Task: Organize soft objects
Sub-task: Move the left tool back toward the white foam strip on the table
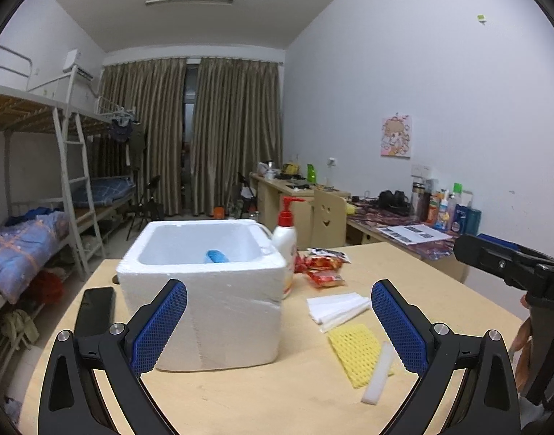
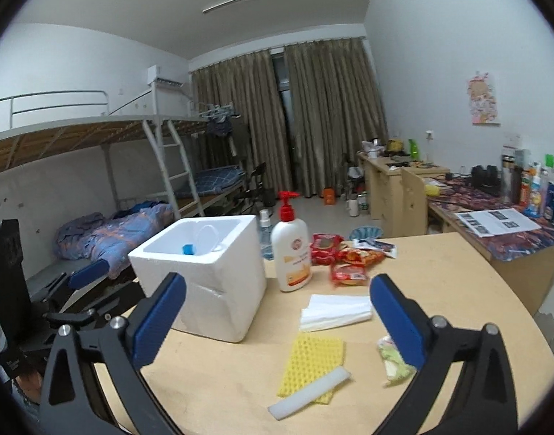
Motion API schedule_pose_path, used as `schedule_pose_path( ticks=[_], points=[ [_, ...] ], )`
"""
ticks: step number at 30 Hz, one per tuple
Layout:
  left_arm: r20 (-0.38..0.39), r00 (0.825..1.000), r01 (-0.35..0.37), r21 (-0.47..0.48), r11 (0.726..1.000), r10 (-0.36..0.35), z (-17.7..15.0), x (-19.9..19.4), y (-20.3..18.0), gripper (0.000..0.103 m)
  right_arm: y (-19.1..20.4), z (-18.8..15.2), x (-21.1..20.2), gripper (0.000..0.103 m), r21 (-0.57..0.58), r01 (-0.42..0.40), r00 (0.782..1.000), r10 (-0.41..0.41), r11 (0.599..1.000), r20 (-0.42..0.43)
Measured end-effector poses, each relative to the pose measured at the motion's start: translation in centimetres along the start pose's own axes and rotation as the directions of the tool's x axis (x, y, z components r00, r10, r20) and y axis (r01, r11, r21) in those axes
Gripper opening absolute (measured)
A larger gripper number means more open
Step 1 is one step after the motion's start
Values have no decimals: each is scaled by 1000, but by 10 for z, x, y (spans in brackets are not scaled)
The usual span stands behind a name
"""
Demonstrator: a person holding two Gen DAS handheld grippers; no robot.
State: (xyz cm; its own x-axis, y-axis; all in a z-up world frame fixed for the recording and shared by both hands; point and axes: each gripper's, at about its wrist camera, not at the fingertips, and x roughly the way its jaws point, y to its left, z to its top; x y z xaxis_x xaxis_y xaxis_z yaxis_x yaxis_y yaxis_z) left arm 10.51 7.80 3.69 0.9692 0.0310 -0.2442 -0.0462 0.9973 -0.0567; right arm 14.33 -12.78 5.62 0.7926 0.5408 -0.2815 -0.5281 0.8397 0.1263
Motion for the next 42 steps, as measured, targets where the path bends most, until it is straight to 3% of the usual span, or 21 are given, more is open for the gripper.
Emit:
schedule_pose_path(
  ticks=[6, 13, 15, 19, 25, 32, 42],
  points=[
    [19, 1000, 19, 41, 999, -20, -5, -7, -20, 102, -13, -13, -22, 103, 65, -5, 995, -2, 998, 104],
    [8, 999, 38, 52, 998, -38, -15, -5, -35, 102, -18, -32, -20, 103, 17, 137, 991, -137, 990, -9],
    [7, 999, 42, 60, 997, -42, -19, -3, -40, 102, -19, -38, -22, 103, -1, 162, 987, -162, 987, 6],
    [-21, 998, 62, 53, 997, -61, -29, 2, -42, 102, -21, -50, -21, 103, -57, 287, 958, -288, 956, -4],
    [-73, 993, 94, 82, 992, -88, -44, 14, -53, 102, -47, -63, -25, 103, 24, 293, 955, -291, 956, -56],
    [-153, 972, 197, 140, 970, -176, -63, 30, -75, 102, -64, -71, -16, 103, 28, 317, 943, -312, 948, -113],
    [-279, 923, 308, 123, 944, -265, -84, 68, -91, 101, -87, -84, 5, 103, 3, 323, 927, -315, 947, -204]
  ],
)
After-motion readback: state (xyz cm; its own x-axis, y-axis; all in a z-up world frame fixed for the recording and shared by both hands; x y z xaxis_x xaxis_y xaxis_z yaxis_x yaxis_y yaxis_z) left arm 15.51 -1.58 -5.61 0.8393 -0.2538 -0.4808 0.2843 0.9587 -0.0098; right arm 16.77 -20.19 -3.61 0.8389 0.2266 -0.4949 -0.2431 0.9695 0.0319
